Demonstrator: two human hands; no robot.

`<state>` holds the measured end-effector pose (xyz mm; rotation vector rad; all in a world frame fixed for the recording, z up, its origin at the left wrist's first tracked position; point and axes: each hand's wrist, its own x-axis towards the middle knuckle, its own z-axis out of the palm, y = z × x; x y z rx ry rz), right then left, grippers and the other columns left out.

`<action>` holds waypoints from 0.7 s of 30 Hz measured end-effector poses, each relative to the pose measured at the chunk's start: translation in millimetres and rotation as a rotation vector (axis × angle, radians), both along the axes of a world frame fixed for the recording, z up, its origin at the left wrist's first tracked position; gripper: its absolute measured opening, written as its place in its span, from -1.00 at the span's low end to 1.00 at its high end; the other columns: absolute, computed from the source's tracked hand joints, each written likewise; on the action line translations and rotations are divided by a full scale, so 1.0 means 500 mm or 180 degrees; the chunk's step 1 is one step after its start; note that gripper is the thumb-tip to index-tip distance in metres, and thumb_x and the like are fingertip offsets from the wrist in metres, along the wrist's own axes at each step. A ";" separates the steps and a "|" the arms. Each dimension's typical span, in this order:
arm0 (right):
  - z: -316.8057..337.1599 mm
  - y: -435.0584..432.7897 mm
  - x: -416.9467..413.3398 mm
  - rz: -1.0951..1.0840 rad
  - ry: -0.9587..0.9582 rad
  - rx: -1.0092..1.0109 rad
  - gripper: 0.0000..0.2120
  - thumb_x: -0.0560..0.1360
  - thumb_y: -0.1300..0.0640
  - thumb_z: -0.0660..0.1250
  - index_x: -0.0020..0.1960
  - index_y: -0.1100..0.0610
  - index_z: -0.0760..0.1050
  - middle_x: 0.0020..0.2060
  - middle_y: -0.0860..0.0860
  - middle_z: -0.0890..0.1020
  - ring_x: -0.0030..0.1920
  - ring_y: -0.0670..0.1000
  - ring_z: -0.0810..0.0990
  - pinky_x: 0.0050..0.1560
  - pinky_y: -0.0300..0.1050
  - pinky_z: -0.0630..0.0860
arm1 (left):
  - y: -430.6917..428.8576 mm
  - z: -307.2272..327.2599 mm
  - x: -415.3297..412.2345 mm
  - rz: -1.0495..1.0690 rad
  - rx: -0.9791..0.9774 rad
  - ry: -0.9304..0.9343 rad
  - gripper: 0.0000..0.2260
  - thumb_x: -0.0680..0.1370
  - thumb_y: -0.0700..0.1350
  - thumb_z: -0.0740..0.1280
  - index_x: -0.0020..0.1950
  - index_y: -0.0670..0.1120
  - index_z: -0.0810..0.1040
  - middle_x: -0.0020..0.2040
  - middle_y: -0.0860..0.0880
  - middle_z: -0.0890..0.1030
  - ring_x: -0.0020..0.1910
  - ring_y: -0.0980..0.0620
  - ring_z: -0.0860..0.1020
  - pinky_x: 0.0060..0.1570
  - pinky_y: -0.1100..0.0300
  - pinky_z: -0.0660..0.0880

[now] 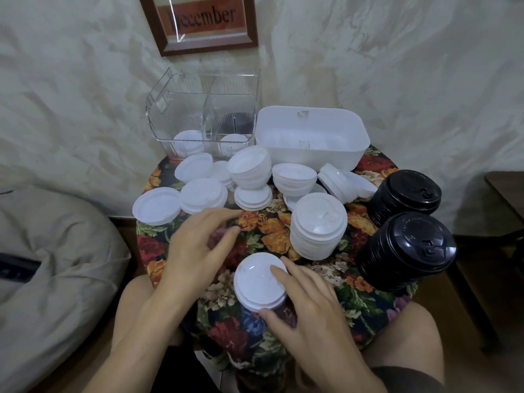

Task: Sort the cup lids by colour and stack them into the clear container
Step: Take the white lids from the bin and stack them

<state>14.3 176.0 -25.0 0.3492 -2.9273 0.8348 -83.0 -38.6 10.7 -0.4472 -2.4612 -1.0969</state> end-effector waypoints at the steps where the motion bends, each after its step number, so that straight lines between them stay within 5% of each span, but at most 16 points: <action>1: 0.005 -0.003 -0.005 0.0035 -0.0080 0.0028 -0.36 0.54 -0.42 0.07 0.57 -0.23 0.20 0.58 -0.28 0.18 0.52 -0.16 0.12 0.53 -0.02 0.21 | -0.015 -0.009 -0.007 0.0202 -0.0229 0.0235 -0.78 0.59 -0.06 0.41 0.23 0.03 0.67 0.09 0.17 0.65 0.00 0.12 0.58 0.03 0.19 0.50; 4: 0.021 -0.012 -0.022 0.0125 -0.0210 0.0007 -0.34 0.54 -0.41 0.05 0.59 -0.23 0.15 0.59 -0.31 0.10 0.53 -0.19 0.05 0.56 -0.06 0.14 | -0.051 -0.028 -0.035 0.0622 -0.0732 0.0597 -0.70 0.57 -0.01 0.37 0.25 -0.09 0.67 0.22 -0.05 0.64 0.16 -0.13 0.56 0.20 0.06 0.43; 8: 0.028 -0.025 -0.039 0.0162 -0.0137 0.0029 -0.39 0.58 -0.34 0.15 0.58 -0.23 0.15 0.58 -0.31 0.13 0.52 -0.21 0.07 0.53 -0.13 0.11 | -0.062 -0.039 -0.067 0.0809 -0.1086 0.0300 -0.60 0.54 0.00 0.50 0.35 -0.08 0.61 0.39 -0.15 0.55 0.33 -0.24 0.51 0.26 -0.18 0.43; 16: 0.010 -0.029 -0.040 0.0062 0.0032 -0.0014 -0.44 0.57 -0.36 0.11 0.52 -0.24 0.23 0.56 -0.24 0.24 0.50 -0.15 0.20 0.49 -0.08 0.21 | -0.065 -0.038 -0.087 0.0842 -0.1001 0.0249 -0.81 0.54 -0.18 0.50 0.13 0.01 0.69 0.22 0.01 0.66 0.22 -0.14 0.59 0.23 -0.14 0.42; 21: 0.013 -0.031 -0.036 0.0030 0.0030 -0.0029 -0.41 0.57 -0.37 0.12 0.55 -0.23 0.19 0.56 -0.26 0.23 0.51 -0.19 0.17 0.49 -0.14 0.16 | -0.058 -0.011 -0.056 0.0217 -0.0654 0.0420 -0.85 0.58 -0.21 0.47 0.14 -0.07 0.70 0.23 0.02 0.65 0.34 -0.07 0.55 0.25 -0.02 0.49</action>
